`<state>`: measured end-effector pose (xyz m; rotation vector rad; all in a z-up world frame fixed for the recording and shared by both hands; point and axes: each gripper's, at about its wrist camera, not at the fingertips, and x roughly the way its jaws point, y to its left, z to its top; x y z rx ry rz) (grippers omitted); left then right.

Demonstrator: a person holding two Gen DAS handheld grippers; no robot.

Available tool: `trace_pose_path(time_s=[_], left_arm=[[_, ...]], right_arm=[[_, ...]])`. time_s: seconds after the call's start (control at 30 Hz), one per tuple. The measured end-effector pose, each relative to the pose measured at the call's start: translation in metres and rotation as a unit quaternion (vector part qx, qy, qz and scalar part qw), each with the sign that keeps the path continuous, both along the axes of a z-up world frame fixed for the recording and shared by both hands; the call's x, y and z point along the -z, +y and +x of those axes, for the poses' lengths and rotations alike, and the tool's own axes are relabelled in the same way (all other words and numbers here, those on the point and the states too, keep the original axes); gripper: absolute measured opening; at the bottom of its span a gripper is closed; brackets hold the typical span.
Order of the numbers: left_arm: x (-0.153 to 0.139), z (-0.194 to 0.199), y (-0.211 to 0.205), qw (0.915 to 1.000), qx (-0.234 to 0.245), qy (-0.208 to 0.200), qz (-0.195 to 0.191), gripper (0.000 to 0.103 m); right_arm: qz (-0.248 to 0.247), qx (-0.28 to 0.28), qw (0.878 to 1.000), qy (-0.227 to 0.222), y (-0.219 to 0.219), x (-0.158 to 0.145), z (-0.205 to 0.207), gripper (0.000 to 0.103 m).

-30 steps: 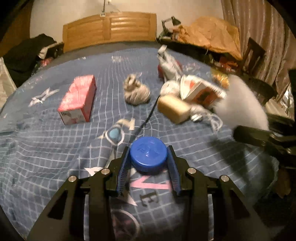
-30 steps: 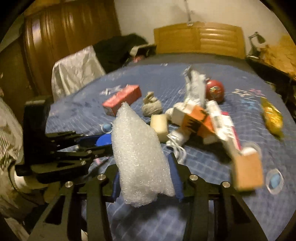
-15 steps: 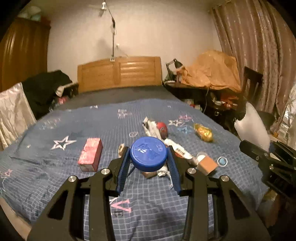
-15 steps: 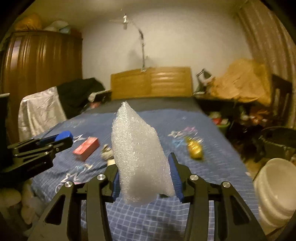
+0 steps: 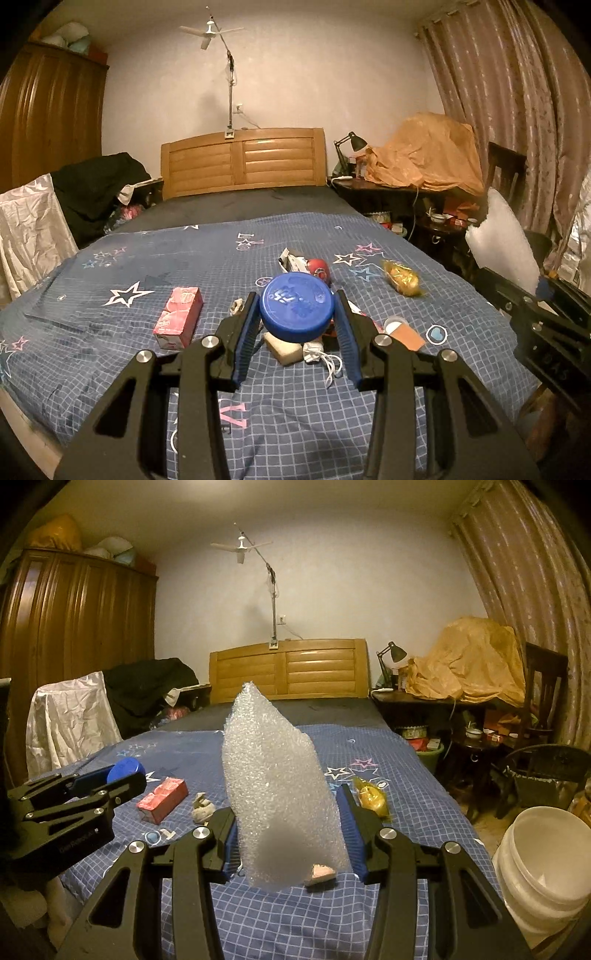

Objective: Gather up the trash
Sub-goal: 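Carry the cap and bubble wrap to the white bucket and release both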

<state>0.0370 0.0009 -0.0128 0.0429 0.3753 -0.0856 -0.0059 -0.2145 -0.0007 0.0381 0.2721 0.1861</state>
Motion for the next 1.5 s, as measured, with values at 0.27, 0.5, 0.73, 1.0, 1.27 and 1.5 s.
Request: trace_pose_path(time_s=[0.27, 0.5, 0.73, 1.0, 1.27, 1.5], left_arm=[[0.001, 0.002, -0.003, 1.0000, 0.004, 0.005, 0.000, 0.039], [-0.003, 0.016, -0.026, 0.9995, 0.028, 0.012, 0.008, 0.039], [-0.008, 0.035, -0.076, 0.9966, 0.079, 0.017, 0.015, 0.039], [-0.020, 0.059, -0.160, 0.9867, 0.159, 0.026, 0.020, 0.039], [-0.021, 0.082, -0.272, 0.9616, 0.266, 0.061, 0.026, 0.039], [0.012, 0.099, -0.365, 0.9365, 0.325, 0.124, 0.044, 0.039]], right_arm=[[-0.001, 0.001, 1.000, 0.000, 0.003, 0.000, 0.002, 0.047], [-0.002, 0.030, 1.000, -0.001, -0.025, -0.014, 0.010, 0.047], [-0.002, 0.086, 0.996, -0.003, -0.096, -0.044, 0.022, 0.047], [-0.016, 0.161, 0.986, 0.038, -0.221, -0.058, 0.026, 0.047], [-0.002, 0.231, 0.965, 0.123, -0.373, -0.042, 0.032, 0.047], [0.026, 0.249, 0.944, 0.215, -0.453, 0.016, 0.050, 0.047]])
